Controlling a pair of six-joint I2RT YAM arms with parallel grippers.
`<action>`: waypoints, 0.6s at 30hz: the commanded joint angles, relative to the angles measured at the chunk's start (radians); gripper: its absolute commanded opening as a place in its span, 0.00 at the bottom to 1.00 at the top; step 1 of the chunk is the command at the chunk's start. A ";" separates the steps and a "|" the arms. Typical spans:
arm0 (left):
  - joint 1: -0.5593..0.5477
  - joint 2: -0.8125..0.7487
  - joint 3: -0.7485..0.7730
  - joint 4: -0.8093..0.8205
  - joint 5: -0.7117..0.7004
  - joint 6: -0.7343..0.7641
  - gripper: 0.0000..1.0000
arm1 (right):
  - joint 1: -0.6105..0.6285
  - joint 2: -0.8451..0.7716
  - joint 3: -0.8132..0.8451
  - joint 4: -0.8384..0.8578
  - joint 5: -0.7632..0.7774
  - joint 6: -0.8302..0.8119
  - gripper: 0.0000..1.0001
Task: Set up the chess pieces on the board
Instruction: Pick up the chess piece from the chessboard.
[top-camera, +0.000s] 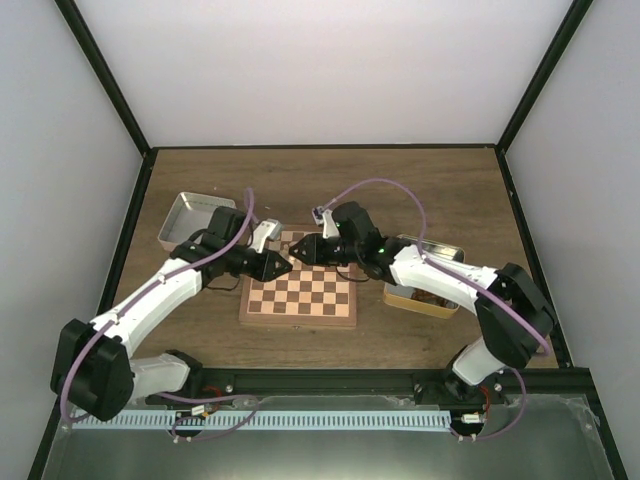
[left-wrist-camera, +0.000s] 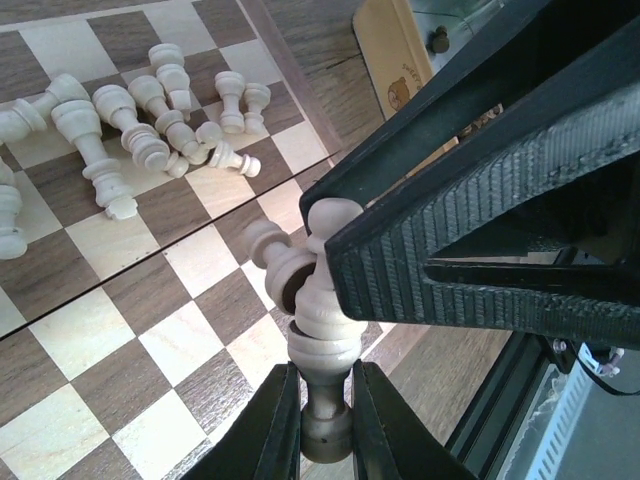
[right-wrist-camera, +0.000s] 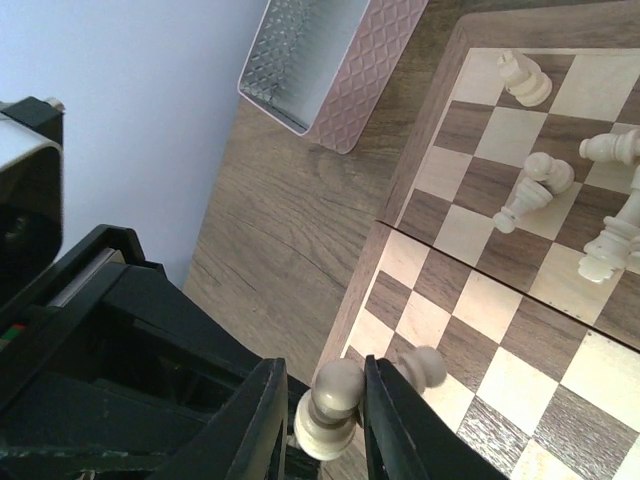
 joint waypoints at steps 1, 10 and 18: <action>-0.003 0.020 -0.007 0.015 -0.010 -0.004 0.15 | -0.008 0.014 -0.007 0.052 -0.010 0.013 0.22; -0.003 0.079 0.001 0.004 -0.040 -0.021 0.14 | -0.011 0.063 -0.031 0.080 0.000 0.018 0.12; -0.003 0.156 0.017 -0.020 -0.115 -0.053 0.14 | -0.013 0.096 0.001 0.016 0.110 -0.010 0.10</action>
